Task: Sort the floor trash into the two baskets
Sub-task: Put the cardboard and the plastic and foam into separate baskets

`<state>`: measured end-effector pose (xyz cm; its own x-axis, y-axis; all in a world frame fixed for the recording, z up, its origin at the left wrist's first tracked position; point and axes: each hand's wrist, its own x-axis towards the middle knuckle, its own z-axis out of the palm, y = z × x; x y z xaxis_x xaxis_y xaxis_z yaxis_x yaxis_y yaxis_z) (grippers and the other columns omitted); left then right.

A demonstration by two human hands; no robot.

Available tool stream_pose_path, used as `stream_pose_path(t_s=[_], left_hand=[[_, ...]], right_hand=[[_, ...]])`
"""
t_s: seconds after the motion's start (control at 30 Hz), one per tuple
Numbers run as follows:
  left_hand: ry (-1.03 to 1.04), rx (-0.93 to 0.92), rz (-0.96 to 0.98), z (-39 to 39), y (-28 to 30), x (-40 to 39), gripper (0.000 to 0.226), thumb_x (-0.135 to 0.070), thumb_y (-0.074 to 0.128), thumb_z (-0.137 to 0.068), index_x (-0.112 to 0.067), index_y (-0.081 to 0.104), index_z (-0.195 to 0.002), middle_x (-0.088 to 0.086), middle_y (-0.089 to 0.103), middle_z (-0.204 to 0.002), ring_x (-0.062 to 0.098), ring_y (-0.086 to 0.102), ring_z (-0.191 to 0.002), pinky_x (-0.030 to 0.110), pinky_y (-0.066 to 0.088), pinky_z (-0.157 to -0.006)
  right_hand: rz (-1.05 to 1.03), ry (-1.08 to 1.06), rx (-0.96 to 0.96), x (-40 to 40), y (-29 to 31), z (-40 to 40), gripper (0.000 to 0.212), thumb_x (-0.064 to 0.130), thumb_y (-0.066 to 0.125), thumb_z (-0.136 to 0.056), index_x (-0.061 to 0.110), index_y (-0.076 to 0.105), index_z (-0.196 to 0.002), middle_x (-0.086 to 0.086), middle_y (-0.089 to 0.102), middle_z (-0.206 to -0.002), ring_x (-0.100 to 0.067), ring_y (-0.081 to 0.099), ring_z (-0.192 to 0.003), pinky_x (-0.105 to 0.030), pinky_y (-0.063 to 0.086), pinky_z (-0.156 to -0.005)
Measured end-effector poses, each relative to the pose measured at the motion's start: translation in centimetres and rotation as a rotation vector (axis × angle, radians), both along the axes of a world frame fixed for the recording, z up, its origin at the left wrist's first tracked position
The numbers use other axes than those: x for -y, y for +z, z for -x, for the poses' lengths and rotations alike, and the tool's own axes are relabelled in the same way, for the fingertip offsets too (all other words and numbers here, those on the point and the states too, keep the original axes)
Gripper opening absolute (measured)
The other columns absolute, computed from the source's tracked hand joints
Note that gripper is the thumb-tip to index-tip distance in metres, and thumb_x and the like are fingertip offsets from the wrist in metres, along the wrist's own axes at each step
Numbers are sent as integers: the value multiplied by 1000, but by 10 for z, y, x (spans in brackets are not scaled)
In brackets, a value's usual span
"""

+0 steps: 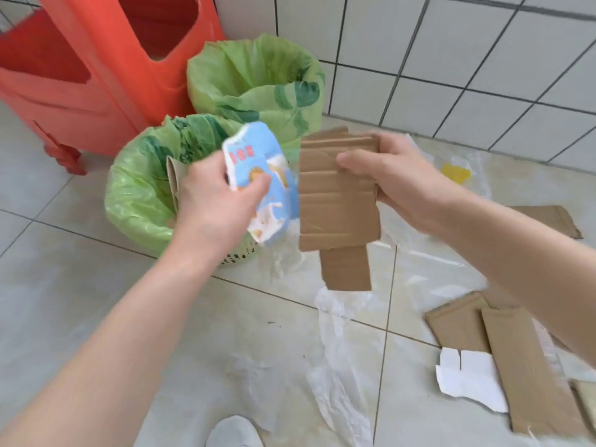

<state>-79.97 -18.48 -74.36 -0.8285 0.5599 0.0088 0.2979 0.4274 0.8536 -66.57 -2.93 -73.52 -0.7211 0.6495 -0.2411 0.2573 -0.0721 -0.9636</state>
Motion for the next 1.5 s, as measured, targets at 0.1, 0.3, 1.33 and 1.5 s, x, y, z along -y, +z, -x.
stream_pose_path(t_s=[0.1,0.3,1.33,1.5], left_hand=[[128,-58,-50,30,6,12,17,-19,67,-79,-20,67,-95,-7,71,-87,13,67,-78,29,52,-69],[356,-225,-1,77,-10,30,24,-26,60,-74,-15,58,-94,1,68,-92,25,65,-84,41,54,-73],[87,-347,409,47,-35,3,18,-27,54,-86,-22,68,-97,2,67,-89,28,61,-84,35,50,-68],[14,-383,182,9,-20,-13,24,-27,53,-88,-20,67,-107,-5,70,-89,18,66,-84,34,54,-78]], right_hand=[[59,-8,-94,7,18,32,20,9,60,-86,11,63,-106,-1,69,-84,-14,66,-72,-30,54,-66],[94,-153,-225,13,26,92,34,9,58,-87,14,52,-120,-1,63,-95,-15,65,-79,-36,59,-71],[-1005,381,416,32,-31,113,38,32,47,-94,7,49,-123,-11,55,-124,-34,40,-116,-43,38,-97],[-811,312,385,2,-31,34,42,22,44,-94,11,44,-135,-3,64,-118,-24,53,-114,-30,41,-90]])
